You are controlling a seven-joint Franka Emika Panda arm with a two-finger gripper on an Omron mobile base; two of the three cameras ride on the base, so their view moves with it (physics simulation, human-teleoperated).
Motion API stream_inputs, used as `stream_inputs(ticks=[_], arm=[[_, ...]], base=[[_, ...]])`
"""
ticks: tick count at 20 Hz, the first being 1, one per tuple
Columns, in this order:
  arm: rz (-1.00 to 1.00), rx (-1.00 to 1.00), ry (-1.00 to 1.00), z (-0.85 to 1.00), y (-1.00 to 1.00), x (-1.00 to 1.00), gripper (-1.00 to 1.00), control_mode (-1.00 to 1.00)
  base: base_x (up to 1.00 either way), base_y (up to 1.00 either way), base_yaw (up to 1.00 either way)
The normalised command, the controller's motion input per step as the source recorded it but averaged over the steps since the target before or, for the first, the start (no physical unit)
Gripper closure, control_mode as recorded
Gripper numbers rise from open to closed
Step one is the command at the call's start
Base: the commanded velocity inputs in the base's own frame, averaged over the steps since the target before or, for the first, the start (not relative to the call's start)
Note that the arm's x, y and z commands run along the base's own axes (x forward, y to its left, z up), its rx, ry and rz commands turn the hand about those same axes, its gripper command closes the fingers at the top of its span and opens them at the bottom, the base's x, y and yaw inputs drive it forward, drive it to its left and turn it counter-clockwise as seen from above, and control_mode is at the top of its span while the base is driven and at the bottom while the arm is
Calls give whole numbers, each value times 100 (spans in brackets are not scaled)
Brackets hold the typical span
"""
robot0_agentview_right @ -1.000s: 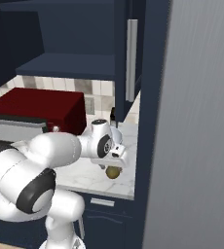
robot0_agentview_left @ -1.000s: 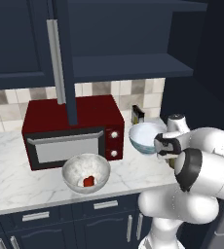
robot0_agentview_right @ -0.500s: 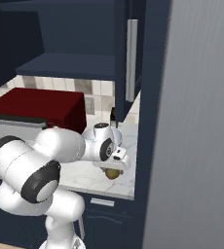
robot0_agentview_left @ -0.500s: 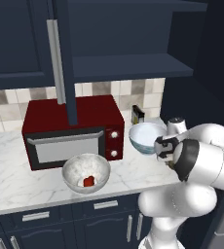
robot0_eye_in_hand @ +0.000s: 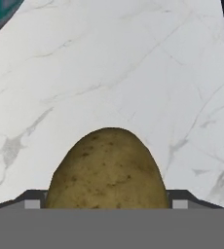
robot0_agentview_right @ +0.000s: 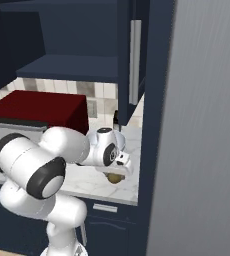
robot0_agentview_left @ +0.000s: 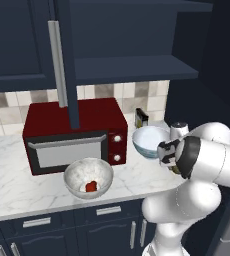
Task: Pick both bowls and place them on the counter. Then place the bell pepper in one bowl and place the potato in the other bowl.
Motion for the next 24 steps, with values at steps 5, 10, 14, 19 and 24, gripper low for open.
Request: stream_inputs(ticks=[5, 10, 14, 19, 24], arm=[[-1, 0, -6, 45, 1, -39, 100, -100], [-2, 0, -11, 70, 29, -26, 100, -100], [-4, 0, -9, 74, 34, 1, 100, -100], [-2, 0, -4, 47, 22, 35, 100, -100], [0, 0, 0, 7, 6, 72, 100, -100]], base=[[0, 0, 0], [0, 0, 0], [0, 0, 0], [0, 0, 0], [0, 0, 0]])
